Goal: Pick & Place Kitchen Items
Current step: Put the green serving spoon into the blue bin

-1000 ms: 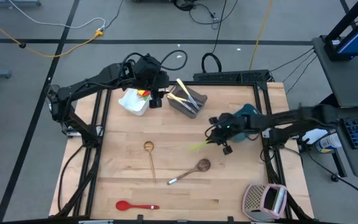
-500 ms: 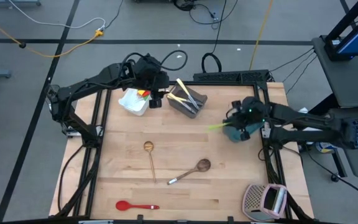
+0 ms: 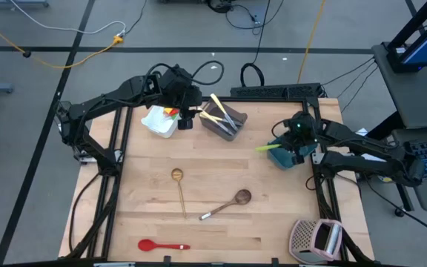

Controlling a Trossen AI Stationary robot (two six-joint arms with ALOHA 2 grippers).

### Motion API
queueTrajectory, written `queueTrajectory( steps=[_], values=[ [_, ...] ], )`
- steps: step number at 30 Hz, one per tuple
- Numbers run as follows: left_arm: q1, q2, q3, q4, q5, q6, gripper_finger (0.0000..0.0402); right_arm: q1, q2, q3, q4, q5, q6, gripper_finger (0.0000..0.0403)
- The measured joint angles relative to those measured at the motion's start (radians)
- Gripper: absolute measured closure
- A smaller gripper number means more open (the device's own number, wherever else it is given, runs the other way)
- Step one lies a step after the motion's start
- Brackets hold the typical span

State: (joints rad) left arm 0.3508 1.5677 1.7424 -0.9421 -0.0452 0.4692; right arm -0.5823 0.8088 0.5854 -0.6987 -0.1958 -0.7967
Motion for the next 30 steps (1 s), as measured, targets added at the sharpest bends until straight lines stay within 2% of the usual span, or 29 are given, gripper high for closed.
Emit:
queueTrajectory(
  steps=[5,11,20,26,30],
  values=[
    [0.0,0.0,0.0,0.002,0.0,0.015,0.0211,-0.051,-0.002,0.0,-0.042,-0.03,-0.02,0.0374],
    [0.0,0.0,0.0,-0.001,0.0,0.01,0.0211,-0.075,-0.038,0.002,0.042,-0.044,-0.149,0.0374],
    [0.0,0.0,0.0,0.002,0.0,0.007,0.0211,-0.114,-0.074,0.009,-0.193,-0.048,-0.159,0.0374],
    [0.0,0.0,0.0,0.005,0.0,0.019,0.0211,-0.115,-0.068,-0.107,-0.028,-0.034,-0.179,0.0363],
    [0.0,0.0,0.0,0.005,0.0,0.019,0.0211,-0.114,-0.069,-0.167,0.083,0.075,-0.178,0.0356]
  ],
)
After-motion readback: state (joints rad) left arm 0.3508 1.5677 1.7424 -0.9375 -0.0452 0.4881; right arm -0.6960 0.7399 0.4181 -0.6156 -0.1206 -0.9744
